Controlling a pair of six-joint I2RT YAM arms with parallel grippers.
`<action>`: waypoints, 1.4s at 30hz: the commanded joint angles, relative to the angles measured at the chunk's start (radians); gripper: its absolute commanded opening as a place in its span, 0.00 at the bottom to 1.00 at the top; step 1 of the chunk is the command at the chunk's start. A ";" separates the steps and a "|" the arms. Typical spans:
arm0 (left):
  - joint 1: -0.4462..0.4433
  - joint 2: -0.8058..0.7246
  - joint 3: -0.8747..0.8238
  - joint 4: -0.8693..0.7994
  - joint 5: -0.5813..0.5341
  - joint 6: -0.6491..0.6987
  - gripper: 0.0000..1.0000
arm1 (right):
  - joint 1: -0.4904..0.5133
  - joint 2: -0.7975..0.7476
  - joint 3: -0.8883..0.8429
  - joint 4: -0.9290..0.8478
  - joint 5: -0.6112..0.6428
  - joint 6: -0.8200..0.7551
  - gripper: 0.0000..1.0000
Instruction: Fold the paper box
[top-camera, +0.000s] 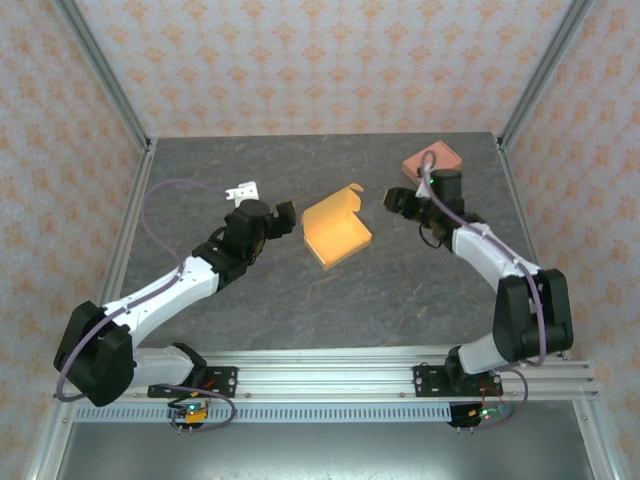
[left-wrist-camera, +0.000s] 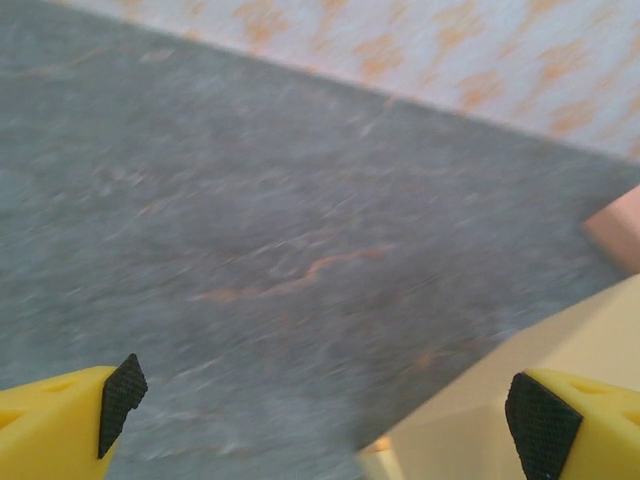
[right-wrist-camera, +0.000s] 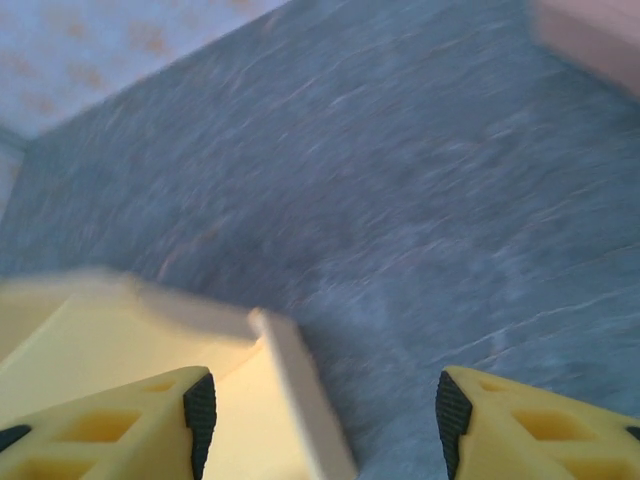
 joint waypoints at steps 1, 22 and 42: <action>0.048 0.045 -0.005 -0.152 0.090 -0.044 0.99 | -0.049 0.140 0.204 -0.224 -0.117 0.256 0.61; 0.062 0.272 0.169 -0.107 0.360 -1.153 0.92 | 0.088 0.526 0.541 -0.274 -0.378 0.751 0.72; -0.004 0.383 0.213 0.000 0.410 -1.286 0.73 | 0.131 0.447 0.373 -0.145 -0.395 0.894 0.49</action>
